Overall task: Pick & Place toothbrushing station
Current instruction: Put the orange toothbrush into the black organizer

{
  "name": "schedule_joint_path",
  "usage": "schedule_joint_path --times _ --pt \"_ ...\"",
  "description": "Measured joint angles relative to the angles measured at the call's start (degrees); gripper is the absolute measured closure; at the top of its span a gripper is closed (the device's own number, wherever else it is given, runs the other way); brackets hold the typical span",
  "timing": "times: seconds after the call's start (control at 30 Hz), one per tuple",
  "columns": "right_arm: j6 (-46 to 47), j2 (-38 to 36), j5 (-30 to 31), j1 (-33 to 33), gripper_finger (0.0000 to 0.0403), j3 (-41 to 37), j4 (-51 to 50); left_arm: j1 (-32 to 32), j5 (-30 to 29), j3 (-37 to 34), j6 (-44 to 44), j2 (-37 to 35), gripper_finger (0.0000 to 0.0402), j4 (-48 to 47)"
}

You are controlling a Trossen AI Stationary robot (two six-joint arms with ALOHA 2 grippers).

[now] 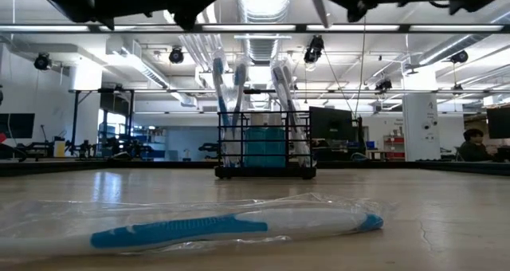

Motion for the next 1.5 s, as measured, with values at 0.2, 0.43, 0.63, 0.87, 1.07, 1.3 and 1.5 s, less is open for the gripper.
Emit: schedule_joint_path --times 0.2,0.43,0.63,0.87,1.07,1.3,1.5 --pt "1.1 7.7 -7.4 -4.5 0.0378 5.1 3.0 0.0 0.7 1.6 0.4 3.4 0.0198 0.3" --pt "2.0 16.7 -11.4 -7.4 0.0378 10.9 2.4 -0.1 1.0 2.9 0.7 6.2 0.0198 0.9" --pt "2.5 22.0 -11.4 -8.4 0.0378 15.1 2.4 -0.6 1.0 4.8 0.4 7.7 0.0197 1.0" --pt "2.5 24.2 -13.0 -8.7 0.0378 17.8 2.6 -1.1 1.3 5.0 0.6 7.7 0.0197 1.2" --pt "3.2 24.7 -12.9 -9.1 0.0378 18.4 2.4 -1.7 1.5 5.0 0.7 7.7 0.0197 1.4" --pt "3.4 26.3 -13.8 -9.1 0.0378 20.0 2.4 -1.9 1.5 5.1 0.8 7.7 0.0225 1.7" --pt "3.4 25.8 -13.8 -9.1 0.0378 19.9 2.4 -1.9 1.5 5.0 1.3 7.7 0.0320 1.8"
